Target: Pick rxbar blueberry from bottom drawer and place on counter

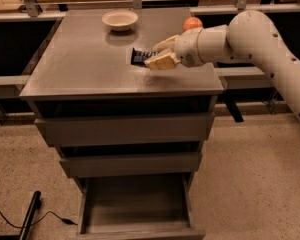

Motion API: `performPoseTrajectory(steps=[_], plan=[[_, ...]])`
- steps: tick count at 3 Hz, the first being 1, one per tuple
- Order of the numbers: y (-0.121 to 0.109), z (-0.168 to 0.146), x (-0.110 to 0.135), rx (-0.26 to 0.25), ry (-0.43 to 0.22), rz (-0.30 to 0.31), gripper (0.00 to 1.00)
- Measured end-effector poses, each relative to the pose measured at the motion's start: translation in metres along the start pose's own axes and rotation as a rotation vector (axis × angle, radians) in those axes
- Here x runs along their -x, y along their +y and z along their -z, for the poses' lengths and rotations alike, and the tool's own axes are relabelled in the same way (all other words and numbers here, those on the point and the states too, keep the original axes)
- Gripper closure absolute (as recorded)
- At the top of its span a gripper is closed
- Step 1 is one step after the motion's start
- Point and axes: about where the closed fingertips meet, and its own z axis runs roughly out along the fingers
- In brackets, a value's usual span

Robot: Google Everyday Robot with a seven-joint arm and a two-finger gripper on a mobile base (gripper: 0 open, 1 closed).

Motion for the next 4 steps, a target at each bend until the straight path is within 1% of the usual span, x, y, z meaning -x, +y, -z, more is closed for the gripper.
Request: performPoseTrajectory(steps=[1,3,4], plan=[[-0.0146,-0.0027,0.0102,-0.061,-0.042,-0.040,0.59],[-0.0100,-0.0069,0.0099,-0.046,-0.039,-0.035,0.12],[-0.0088,-0.0087,0.0103,-0.043,-0.039,-0.035,0.00]])
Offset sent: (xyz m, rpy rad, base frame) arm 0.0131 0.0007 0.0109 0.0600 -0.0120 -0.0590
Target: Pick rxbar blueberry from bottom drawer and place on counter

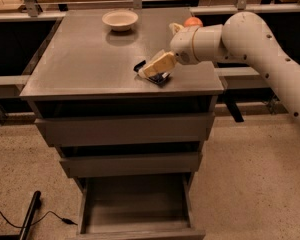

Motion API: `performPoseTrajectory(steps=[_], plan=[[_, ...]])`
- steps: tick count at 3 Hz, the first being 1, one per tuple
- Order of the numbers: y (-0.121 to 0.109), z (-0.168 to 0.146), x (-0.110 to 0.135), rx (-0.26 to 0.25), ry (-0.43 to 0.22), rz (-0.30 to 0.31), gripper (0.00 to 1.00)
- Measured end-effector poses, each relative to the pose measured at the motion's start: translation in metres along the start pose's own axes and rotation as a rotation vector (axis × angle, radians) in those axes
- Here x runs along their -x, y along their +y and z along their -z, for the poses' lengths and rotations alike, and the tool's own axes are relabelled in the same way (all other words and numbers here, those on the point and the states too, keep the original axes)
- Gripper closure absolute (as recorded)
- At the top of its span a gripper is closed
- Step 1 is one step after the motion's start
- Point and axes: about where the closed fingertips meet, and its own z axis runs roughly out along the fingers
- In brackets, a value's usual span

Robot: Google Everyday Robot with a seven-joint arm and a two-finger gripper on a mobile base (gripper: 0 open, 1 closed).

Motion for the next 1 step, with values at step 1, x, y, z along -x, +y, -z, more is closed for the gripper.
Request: performPoseTrajectory(steps=[1], plan=[[0.0000,0.0000,0.0000,0.000,0.000,0.000,0.00]])
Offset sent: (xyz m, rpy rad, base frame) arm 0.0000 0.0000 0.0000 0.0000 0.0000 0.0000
